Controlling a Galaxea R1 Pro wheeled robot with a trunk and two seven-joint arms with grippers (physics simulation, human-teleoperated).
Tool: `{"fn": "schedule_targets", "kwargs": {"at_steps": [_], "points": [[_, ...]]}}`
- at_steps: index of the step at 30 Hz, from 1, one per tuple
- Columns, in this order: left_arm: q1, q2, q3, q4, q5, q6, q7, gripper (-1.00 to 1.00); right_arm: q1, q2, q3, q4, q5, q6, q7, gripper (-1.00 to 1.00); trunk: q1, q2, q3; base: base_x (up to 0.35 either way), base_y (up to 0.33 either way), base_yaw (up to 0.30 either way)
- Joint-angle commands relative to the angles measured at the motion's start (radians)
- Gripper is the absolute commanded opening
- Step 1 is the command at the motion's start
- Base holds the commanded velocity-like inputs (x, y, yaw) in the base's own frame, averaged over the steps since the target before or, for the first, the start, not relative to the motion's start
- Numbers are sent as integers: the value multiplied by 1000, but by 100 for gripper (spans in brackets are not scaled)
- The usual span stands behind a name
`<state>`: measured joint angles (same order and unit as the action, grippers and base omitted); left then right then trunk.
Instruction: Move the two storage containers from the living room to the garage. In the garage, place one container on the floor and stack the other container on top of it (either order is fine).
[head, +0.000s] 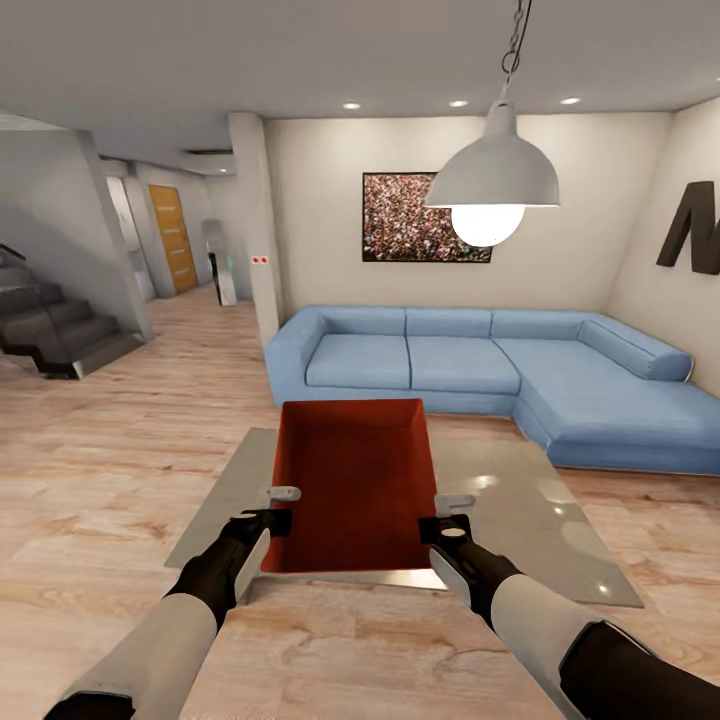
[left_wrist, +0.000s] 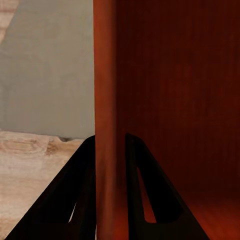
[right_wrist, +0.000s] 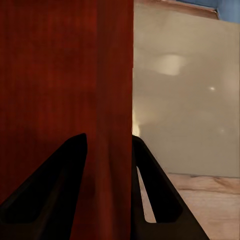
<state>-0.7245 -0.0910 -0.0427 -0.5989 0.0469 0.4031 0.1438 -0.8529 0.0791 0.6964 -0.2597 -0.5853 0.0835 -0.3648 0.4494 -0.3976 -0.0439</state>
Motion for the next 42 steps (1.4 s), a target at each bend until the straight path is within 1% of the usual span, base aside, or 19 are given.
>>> {"fn": "schedule_targets", "kwargs": {"at_steps": [1, 42], "points": [[-1, 0, -2, 1, 16, 5, 11, -100, -2, -1, -20, -4, 28, 7, -32, -100, 1, -2, -2, 0, 0, 267], [-1, 0, -2, 1, 16, 5, 11, -100, -2, -1, -18, -4, 28, 7, -32, -100, 1, -2, -2, 0, 0, 271]]}}
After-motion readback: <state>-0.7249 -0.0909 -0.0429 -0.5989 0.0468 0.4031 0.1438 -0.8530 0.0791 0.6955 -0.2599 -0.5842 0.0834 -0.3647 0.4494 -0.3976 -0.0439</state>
